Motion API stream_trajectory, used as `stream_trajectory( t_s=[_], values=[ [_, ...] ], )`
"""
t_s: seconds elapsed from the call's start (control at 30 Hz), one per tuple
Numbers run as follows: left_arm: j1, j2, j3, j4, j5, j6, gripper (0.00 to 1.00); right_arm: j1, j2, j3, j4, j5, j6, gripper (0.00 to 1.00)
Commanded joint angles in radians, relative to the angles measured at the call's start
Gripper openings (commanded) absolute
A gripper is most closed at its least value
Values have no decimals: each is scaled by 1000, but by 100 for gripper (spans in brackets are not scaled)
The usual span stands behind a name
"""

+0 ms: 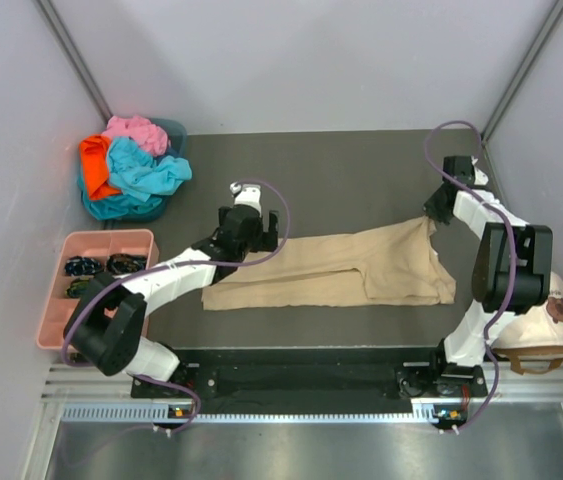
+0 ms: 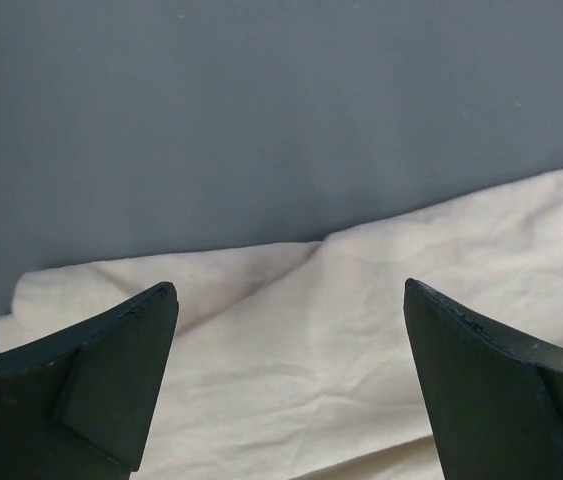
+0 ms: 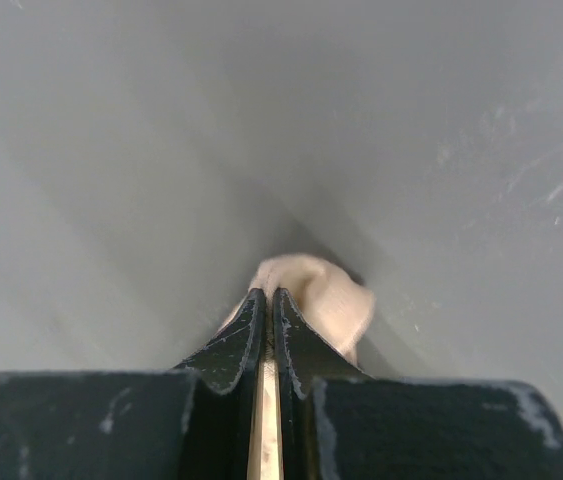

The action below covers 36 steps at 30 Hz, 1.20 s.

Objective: Fold and stack the t-shirts
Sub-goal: Fold the other side of the tshirt into a rectangle

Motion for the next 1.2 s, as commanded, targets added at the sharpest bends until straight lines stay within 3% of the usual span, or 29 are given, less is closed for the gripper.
stream_trajectory(
  t_s=[0.0,0.5,0.83,1.17],
  values=[
    [34,4,6,-5,-82,-32,99,-3,36,103,-1,84,26,0],
    [136,51,78,-146,-282,-51,98,-6,118,195,-26,70,27,0],
    [247,130,74,-122,-157,-106,92,-6,121,197,-22,52,26,0],
    [261,180,85,-69,-74,-117,72,-6,121,194,-26,50,24,0]
  ],
)
